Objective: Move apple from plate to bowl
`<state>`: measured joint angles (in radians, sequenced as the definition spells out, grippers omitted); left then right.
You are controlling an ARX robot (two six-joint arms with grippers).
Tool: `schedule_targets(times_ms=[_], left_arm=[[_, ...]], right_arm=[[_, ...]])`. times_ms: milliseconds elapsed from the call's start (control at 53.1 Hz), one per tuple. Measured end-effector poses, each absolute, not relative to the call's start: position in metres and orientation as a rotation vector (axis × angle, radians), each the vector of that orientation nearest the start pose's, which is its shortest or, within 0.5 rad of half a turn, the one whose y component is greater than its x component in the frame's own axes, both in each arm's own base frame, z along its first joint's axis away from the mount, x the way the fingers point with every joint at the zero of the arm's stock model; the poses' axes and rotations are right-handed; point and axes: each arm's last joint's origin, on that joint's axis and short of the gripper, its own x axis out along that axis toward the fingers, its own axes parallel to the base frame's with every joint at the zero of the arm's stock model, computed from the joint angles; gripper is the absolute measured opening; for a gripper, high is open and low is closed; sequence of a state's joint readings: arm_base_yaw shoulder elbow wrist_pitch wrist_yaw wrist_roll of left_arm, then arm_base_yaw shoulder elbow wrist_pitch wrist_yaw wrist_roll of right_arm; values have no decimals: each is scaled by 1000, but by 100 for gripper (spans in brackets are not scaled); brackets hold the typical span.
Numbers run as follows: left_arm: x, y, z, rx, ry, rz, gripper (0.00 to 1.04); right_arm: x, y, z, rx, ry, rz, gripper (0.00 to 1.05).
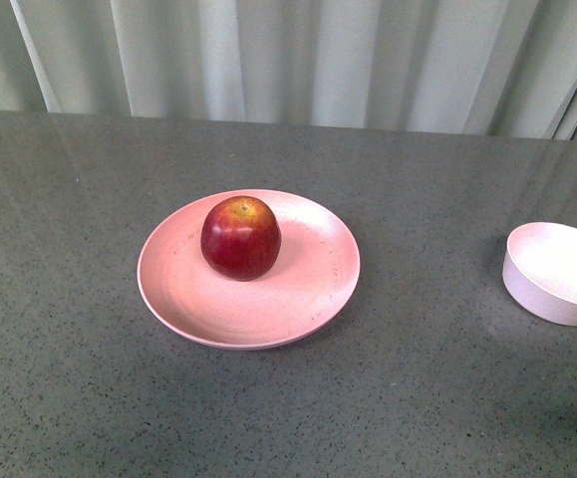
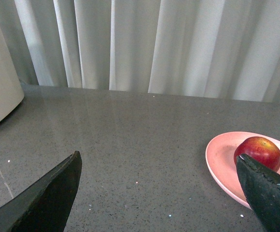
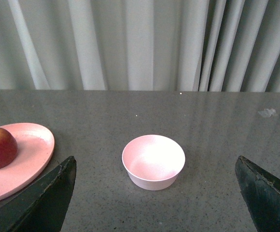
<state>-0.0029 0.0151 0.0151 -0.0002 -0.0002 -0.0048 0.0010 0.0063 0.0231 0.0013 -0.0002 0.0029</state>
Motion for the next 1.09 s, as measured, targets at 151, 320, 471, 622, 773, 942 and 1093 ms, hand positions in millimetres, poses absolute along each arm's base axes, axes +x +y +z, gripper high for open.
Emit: schedule_targets(times_ms=[151, 320, 471, 622, 773, 942, 1093], left_arm=[[98, 0, 167, -5, 0, -3, 96], [98, 0, 167, -4, 0, -3, 96], [98, 0, 167, -5, 0, -3, 96], [98, 0, 167, -5, 0, -3, 96], [98, 0, 167, -5, 0, -3, 96], [98, 0, 167, -5, 0, -3, 96], [98, 0, 167, -5, 0, -3, 96]], right_arm=[[97, 0, 171, 3, -18, 1, 96], [97, 0, 171, 3, -18, 1, 96], [97, 0, 171, 3, -18, 1, 96], [97, 0, 171, 3, -18, 1, 96], [97, 0, 171, 3, -18, 1, 96], [97, 0, 171, 3, -18, 1, 96], [98, 0, 169, 26, 153, 52, 96]])
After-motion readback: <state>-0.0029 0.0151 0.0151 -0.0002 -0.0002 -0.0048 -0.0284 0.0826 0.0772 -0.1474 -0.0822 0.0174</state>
